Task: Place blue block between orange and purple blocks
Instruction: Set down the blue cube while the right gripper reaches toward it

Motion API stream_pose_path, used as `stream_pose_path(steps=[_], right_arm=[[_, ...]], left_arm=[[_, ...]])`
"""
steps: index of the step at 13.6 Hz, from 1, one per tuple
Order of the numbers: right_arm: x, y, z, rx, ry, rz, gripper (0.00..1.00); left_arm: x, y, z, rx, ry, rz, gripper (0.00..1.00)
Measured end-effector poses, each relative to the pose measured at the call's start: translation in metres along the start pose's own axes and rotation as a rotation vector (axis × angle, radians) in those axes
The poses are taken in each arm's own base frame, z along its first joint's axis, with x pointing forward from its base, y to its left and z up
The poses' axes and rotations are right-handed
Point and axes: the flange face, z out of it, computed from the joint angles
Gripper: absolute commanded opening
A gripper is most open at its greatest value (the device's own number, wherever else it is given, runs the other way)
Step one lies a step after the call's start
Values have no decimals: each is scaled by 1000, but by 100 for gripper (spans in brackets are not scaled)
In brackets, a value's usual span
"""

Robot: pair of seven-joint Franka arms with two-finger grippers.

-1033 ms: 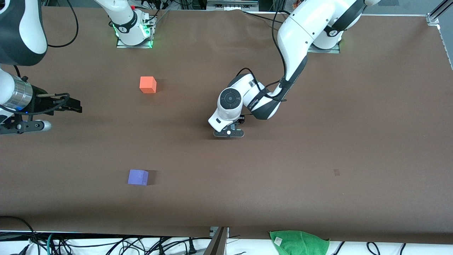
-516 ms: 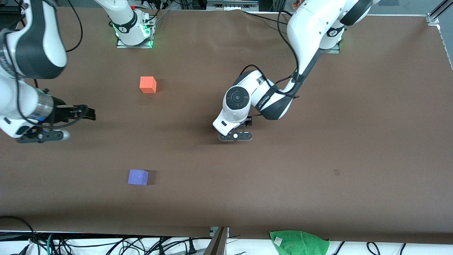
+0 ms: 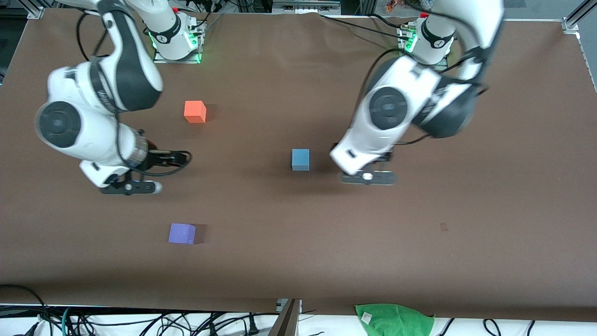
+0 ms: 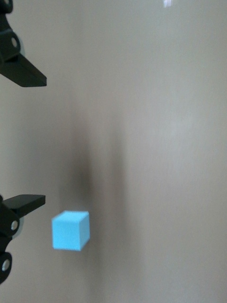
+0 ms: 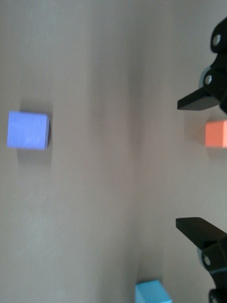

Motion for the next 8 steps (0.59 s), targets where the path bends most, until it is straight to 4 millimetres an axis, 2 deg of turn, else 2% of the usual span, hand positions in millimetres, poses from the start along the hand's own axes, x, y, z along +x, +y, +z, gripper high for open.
stream_pose_path(steps=[3,6,8], right_arm=[[-11,-74,24,7,41,46,100],[-27,-149,54,35,99,86,100],[-32,-180,73,52,124,94,100]], left_arm=[[6,-84,-42,-8,-23,16,100],[12,-158,-67,-21,-13,117,100],[17,-199,-75,-28,0,143,100]])
